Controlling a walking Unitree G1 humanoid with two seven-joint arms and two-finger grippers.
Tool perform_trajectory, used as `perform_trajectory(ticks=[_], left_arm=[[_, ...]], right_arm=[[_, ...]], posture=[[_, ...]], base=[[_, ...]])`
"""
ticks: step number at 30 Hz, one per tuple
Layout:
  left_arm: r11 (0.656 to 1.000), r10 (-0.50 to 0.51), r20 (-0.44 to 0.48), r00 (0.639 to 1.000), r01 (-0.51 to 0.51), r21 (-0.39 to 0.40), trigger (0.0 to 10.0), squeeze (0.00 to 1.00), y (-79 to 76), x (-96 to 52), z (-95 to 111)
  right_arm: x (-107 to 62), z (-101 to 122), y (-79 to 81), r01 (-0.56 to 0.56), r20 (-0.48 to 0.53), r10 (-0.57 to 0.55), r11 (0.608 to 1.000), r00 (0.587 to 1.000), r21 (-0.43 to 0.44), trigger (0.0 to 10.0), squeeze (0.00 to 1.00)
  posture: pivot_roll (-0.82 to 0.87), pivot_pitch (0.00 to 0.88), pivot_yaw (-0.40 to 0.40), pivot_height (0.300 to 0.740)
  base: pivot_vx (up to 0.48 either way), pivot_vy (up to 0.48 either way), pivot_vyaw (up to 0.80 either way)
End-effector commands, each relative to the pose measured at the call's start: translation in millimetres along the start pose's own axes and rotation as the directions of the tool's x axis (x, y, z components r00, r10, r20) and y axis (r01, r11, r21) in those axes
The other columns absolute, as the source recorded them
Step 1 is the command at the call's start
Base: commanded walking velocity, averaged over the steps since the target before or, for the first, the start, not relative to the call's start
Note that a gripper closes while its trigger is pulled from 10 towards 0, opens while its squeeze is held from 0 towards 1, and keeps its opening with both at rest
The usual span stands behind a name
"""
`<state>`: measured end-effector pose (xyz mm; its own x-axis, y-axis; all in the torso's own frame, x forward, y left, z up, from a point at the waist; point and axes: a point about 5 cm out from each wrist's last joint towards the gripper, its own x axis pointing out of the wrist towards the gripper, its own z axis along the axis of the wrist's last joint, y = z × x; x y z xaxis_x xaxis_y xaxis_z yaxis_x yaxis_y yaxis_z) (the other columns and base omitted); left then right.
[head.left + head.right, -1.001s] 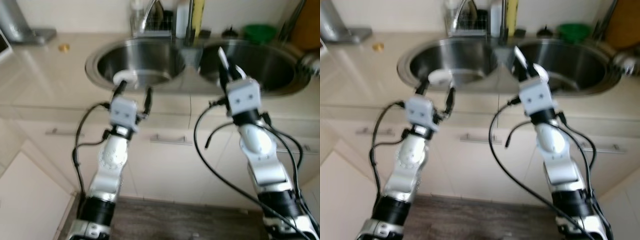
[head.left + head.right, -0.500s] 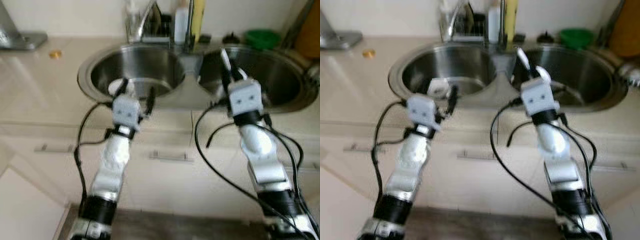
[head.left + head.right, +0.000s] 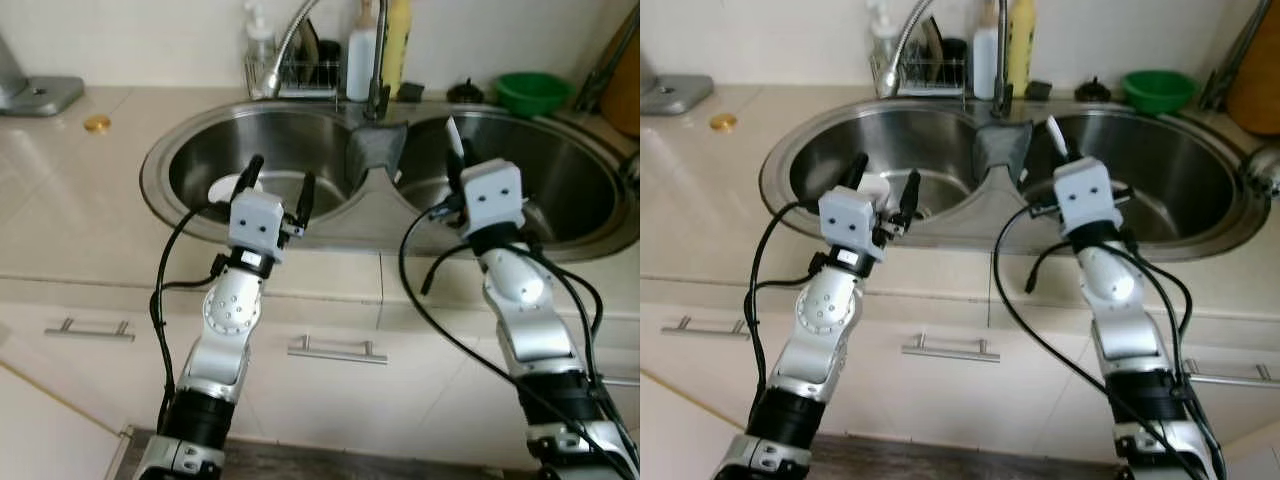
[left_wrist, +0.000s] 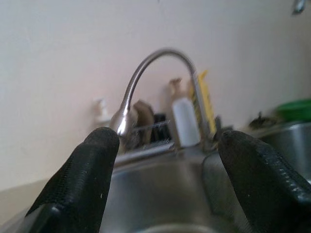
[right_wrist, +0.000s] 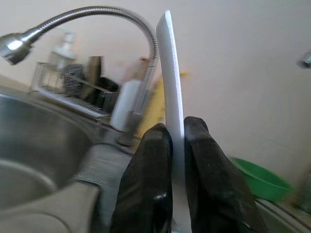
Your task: Kitchen organization
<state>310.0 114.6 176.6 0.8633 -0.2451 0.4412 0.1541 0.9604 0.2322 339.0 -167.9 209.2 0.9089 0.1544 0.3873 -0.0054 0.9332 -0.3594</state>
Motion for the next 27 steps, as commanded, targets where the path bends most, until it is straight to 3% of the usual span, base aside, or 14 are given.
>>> perform_trajectory(ticks=[1,2,5,6,9,11,13,14,15,16,19,27], left_arm=[[1.000,-0.002,-0.023,1.000,0.002,0.011,10.0,0.00,-0.7,-0.1,-4],[1.000,0.000,-0.024,1.000,0.000,0.015,10.0,0.00,-0.2,-0.1,-4],[1.000,0.002,-0.025,1.000,-0.001,0.017,10.0,0.00,-0.1,-0.2,-5],[1.000,0.002,-0.029,1.000,-0.001,0.019,10.0,0.00,-0.6,-0.2,-5],[1.000,0.001,-0.030,1.000,0.000,0.020,10.0,0.00,-2.1,0.0,-6],[1.000,0.001,-0.030,1.000,-0.001,0.021,10.0,0.00,-2.4,0.1,-6],[1.000,0.002,-0.033,0.999,-0.001,0.020,10.0,0.00,-2.9,-0.5,-6],[1.000,0.004,-0.037,0.999,-0.003,0.022,10.0,0.00,-2.7,-1.0,-7],[1.000,0.005,-0.042,0.999,-0.004,0.025,10.0,0.00,-2.5,-1.6,-8],[1.000,0.005,-0.042,0.999,-0.004,0.025,10.0,0.00,-2.5,-1.6,-8],[1.000,0.005,-0.050,0.999,-0.004,0.026,10.0,0.00,-3.0,-3.2,-9],[1.000,-0.013,-0.059,0.998,0.014,0.020,10.0,0.00,-6.4,-4.2,-10]], right_arm=[[5.7,-5,-2.7,0.007,-0.042,-0.006,0.999,0.999,0.033,10.0,0.00],[18.6,-14,-10.1,0.028,-0.119,-0.018,0.996,0.993,0.087,10.0,0.00],[27.1,-21,-14.8,0.036,-0.175,-0.015,0.993,0.984,0.116,10.0,0.00],[30.9,-33,-17.0,0.023,-0.239,0.008,0.992,0.971,0.126,10.0,0.00],[29.7,-53,-22.3,0.042,-0.359,0.019,0.986,0.933,0.160,10.0,0.00],[29.2,-59,-27.6,0.086,-0.390,0.002,0.974,0.921,0.209,10.0,0.00],[26.5,-69,-36.2,0.167,-0.469,-0.024,0.949,0.883,0.267,10.0,0.00],[26.0,-71,-39.2,0.203,-0.491,-0.031,0.932,0.870,0.301,10.0,0.81],[26.6,-72,-41.5,0.232,-0.504,-0.034,0.913,0.863,0.335,10.0,0.81],[26.6,-72,-41.5,0.232,-0.504,-0.034,0.913,0.863,0.335,10.0,1.00],[22.2,-79,-46.0,0.256,-0.539,-0.060,0.920,0.840,0.297,10.0,1.00],[23.0,-76,-51.6,0.296,-0.512,-0.099,0.900,0.853,0.320,10.0,1.00]], posture=[[-0.10,0.000,0.008,0.740],[-0.10,0.000,0.003,0.740],[-0.09,0.000,0.001,0.740],[-0.09,0.000,-0.003,0.740],[-0.08,0.000,-0.010,0.740],[-0.08,0.000,-0.010,0.740],[-0.08,0.000,-0.014,0.740],[-0.08,0.000,-0.014,0.740],[-0.08,0.000,-0.014,0.740],[-0.08,0.000,-0.014,0.740],[-0.08,0.000,-0.017,0.740],[-0.09,0.000,-0.010,0.740]], base=[[0.000,0.000,0.00],[0.000,0.000,0.00],[0.000,0.000,0.00],[0.000,0.000,0.00],[0.000,0.000,0.00],[0.000,0.000,0.00],[0.000,0.000,0.00],[0.000,0.000,0.00],[0.000,0.000,0.00],[0.000,0.000,0.00],[0.000,0.000,0.00],[0.000,0.000,0.00]])
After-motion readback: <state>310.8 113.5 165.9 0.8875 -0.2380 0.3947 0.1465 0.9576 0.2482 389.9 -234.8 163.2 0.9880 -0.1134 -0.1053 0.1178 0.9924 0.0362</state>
